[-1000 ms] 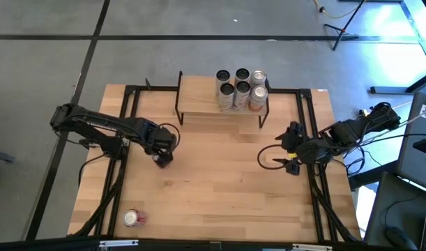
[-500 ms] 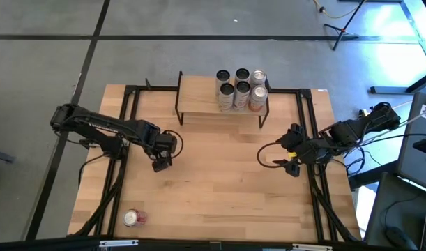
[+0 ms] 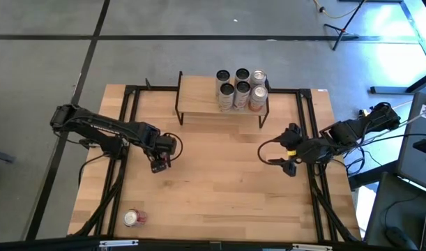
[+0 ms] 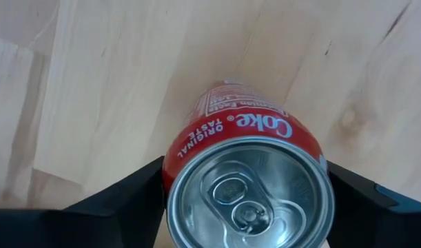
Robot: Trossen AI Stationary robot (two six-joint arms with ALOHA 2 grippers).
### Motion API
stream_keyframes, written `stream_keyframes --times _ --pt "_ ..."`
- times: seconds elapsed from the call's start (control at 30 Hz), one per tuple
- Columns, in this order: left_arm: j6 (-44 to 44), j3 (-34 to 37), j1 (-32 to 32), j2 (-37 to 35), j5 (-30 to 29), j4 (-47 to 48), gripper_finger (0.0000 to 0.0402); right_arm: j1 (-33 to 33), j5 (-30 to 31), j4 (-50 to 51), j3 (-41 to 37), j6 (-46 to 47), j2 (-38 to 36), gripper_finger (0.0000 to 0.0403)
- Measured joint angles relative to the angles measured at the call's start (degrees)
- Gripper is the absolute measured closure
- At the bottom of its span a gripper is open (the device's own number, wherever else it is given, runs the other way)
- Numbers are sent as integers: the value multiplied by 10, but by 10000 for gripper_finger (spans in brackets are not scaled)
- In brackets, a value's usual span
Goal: Place canned beverage on shelf
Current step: Put the top red white soda can on the shelf
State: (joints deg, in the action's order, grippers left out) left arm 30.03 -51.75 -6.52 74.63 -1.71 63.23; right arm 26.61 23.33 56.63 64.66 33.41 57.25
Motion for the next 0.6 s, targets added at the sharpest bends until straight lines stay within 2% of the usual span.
stream_keyframes --times 0.1,0.23,0.4,0.6 --pt "38 0 -1 0 -12 -6 104 0 1 -2 0 11 0 29" --pt "37 0 -15 0 -37 -12 100 0 2 -1 0 14 0 29" --pt "18 -2 -29 -4 -40 -11 126 0 6 -2 0 17 0 29" --pt "5 -78 -28 -4 -20 -2 130 0 34 -54 0 34 2 29"
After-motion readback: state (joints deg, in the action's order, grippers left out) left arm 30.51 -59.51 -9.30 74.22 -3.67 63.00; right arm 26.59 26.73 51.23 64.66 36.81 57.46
